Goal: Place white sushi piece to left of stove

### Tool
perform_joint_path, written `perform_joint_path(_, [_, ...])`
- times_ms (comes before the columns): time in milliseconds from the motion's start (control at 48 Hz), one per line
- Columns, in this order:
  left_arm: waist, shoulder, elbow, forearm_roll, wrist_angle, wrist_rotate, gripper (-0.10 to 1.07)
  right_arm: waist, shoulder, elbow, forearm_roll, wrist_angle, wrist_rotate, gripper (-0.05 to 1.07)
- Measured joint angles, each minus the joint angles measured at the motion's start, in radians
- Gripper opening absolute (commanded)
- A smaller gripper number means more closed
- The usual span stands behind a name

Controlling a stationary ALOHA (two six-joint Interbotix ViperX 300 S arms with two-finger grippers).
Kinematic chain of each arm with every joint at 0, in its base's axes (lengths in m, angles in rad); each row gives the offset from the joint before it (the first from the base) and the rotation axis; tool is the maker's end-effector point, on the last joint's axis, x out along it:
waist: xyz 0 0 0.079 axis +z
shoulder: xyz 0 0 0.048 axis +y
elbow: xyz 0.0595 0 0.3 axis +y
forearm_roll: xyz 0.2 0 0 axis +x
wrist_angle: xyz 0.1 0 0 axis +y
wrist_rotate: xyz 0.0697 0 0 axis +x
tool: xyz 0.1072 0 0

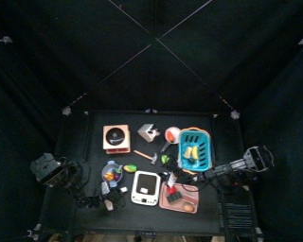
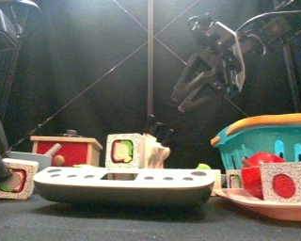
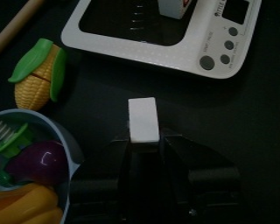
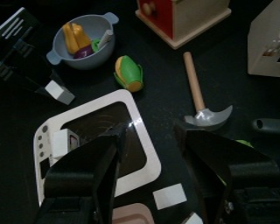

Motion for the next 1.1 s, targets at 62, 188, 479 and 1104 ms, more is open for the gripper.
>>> perform_joint_path(62, [0.0, 0.0, -0.003, 0.0, -0.006, 0.0, 0.74, 0.0, 0.0, 0.0, 0.0, 0.0, 0.0, 0.84])
perform_joint_path(188, [0.0, 0.002, -0.008, 0.0, -0.009, 0.0, 0.83, -0.002, 0.0, 0.0, 0.0, 0.0, 0.0, 0.84])
perform_joint_path(479, [0.0, -0.02, -0.012, 0.002, -0.012, 0.003, 0.94, 0.0, 0.002, 0.0, 0.0, 0.0, 0.0, 0.84])
perform_joint_path(1104, [0.008, -0.104, -0.017, 0.044, 0.015, 0.018, 0.94, -0.002, 0.009, -0.006, 0.008, 0.0, 0.0, 0.84])
